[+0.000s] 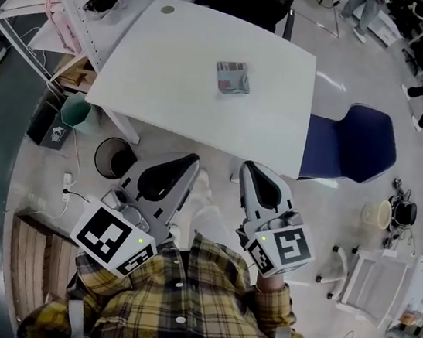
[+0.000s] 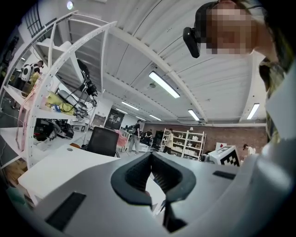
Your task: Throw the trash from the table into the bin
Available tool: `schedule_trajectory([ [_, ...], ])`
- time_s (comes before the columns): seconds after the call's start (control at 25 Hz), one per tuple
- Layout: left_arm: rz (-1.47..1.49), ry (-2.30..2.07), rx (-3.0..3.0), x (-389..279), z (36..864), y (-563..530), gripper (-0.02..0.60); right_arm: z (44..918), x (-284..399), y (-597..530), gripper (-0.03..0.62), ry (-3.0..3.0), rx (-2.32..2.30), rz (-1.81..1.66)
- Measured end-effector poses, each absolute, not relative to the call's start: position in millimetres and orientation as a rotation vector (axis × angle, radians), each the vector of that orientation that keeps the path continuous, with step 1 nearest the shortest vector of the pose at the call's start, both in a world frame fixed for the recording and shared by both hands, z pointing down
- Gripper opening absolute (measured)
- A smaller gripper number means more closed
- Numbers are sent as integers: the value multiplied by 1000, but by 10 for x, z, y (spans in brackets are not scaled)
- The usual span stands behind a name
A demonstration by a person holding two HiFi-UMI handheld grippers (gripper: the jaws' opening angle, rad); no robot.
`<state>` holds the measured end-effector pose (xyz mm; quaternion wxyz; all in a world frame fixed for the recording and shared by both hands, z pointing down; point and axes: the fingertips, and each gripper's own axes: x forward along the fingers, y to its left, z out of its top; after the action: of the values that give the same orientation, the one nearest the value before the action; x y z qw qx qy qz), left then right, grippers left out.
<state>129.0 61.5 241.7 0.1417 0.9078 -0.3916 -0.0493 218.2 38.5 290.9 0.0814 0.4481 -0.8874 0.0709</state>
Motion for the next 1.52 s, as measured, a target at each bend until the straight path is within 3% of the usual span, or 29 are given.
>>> schedule_trajectory([
  [0.76, -130, -1311, 2538, 1701, 2315, -1414, 8, 2981, 2554, -1776, -2, -2692, 1103, 204],
  [1.52, -129, -1394, 2447, 1566, 2402, -1907, 8, 3493, 2466, -2249, 0, -2613, 802, 280],
])
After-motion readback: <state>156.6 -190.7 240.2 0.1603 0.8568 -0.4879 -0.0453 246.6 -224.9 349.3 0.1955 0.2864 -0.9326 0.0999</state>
